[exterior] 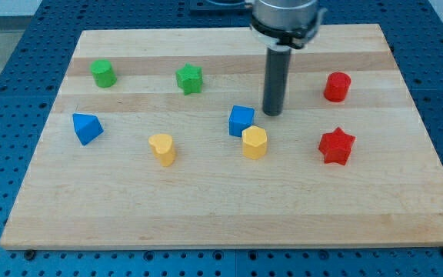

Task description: Move the yellow blocks close to each other

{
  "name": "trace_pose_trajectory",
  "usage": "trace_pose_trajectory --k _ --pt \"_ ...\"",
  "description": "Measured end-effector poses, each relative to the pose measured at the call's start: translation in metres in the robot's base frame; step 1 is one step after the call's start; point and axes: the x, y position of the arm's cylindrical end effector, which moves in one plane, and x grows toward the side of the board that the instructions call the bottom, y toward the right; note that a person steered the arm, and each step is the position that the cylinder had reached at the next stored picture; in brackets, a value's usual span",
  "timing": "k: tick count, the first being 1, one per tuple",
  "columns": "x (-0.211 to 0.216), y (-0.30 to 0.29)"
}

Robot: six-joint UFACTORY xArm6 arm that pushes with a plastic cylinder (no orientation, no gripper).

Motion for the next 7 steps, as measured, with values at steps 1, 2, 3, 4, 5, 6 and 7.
trace_pose_trajectory --k 1,2,3,4,5,6,7 --pt "0.021 0.007" --pt "0.043 0.007" --pt "0.064 0.007" --pt "0.084 0.005" --pt "0.087 -0.023" --pt "0.087 -0.051" --pt "0.088 -0.063"
